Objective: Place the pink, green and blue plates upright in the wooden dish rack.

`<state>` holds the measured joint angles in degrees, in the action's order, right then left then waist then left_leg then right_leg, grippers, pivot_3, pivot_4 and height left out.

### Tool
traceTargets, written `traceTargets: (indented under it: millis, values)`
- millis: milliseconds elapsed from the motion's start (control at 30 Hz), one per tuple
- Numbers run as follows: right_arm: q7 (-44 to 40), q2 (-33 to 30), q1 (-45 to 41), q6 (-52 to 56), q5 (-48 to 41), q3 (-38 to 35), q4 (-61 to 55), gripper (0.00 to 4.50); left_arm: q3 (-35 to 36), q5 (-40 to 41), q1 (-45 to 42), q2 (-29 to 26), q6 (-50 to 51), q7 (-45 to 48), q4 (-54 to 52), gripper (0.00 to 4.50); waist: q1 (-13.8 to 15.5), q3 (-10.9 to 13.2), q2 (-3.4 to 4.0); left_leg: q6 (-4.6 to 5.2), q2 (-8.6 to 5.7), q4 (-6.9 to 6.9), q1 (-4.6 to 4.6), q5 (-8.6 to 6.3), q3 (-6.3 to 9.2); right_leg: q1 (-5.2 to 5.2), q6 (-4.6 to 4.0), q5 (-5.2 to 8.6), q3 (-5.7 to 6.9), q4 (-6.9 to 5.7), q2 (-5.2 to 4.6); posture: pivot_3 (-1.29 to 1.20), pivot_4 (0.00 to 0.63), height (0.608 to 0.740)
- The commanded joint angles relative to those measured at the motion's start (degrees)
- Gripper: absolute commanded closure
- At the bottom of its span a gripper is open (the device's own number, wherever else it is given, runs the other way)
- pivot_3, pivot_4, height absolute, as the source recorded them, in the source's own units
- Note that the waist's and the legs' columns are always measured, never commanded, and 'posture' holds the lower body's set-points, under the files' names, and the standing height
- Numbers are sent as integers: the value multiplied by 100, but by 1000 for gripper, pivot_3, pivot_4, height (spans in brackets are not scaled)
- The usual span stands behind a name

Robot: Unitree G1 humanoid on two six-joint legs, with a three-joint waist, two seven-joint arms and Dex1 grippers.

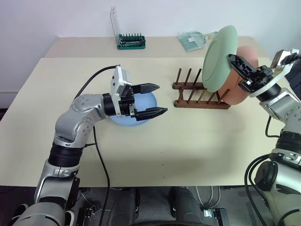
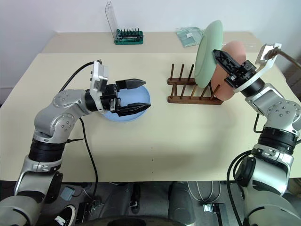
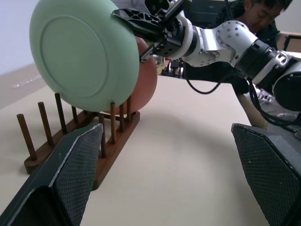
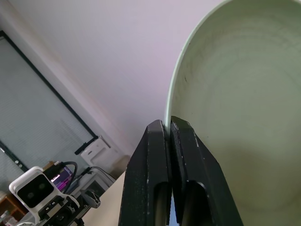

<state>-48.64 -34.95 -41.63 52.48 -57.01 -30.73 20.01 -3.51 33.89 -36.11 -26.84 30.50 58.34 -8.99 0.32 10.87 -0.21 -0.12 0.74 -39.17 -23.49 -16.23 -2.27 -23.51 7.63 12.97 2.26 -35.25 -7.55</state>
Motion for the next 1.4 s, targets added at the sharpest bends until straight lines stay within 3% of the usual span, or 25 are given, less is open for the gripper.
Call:
traceTargets:
  millis: [33, 100, 300, 567, 833, 1133, 1400]
  values:
    - [-88, -86, 14, -162, 28, 16, -239, 3880, 72, -3, -38, -45, -77, -18, -163, 0, 0, 0, 0, 0, 0, 0, 0, 0, 0, 0, 0, 0, 0, 0, 0, 0, 150, 724]
    - [-63, -78, -22, -250, 59, 7, -202, 3097, 70, -1, -45, -42, -75, -15, -160, 0, -1, 0, 0, 0, 0, 0, 0, 0, 0, 0, 0, 0, 0, 0, 0, 0, 150, 724]
    - [-117, -118, -61, -344, 72, 64, -354, 61, 71, 2, -39, -43, -70, -6, -160, 0, 4, 0, 0, 0, 0, 0, 0, 0, 0, 0, 0, 0, 0, 0, 0, 0, 150, 724]
    - [-362, -244, -50, -652, 233, 143, -559, 61, 71, 8, -19, -29, -60, -29, -180, 0, 6, 0, 0, 0, 0, 0, 0, 0, 0, 0, 0, 0, 0, 0, 0, 0, 150, 724]
    - [-753, -495, 211, -1318, 998, 705, -661, 61, 77, 14, -14, -26, -57, -36, -174, 0, 4, 1, -1, 0, 0, 0, 0, 0, 0, 0, 0, 0, 0, 1, 0, 0, 150, 724]
    - [-929, -765, 154, -2846, 2375, 1311, -327, 61, 91, -43, -58, -65, -126, 24, -62, 0, 10, 1, -1, 0, 0, 0, 0, 0, 0, 0, 0, 0, 0, 1, 0, 0, 150, 724]
    - [-905, -861, -44, -2777, 2277, 1177, -523, 61, 232, 211, -127, -5, 65, -57, -89, 0, 6, 1, -2, -1, 0, 0, 0, 0, 1, 0, 0, 0, 0, 1, 0, 0, 150, 724]
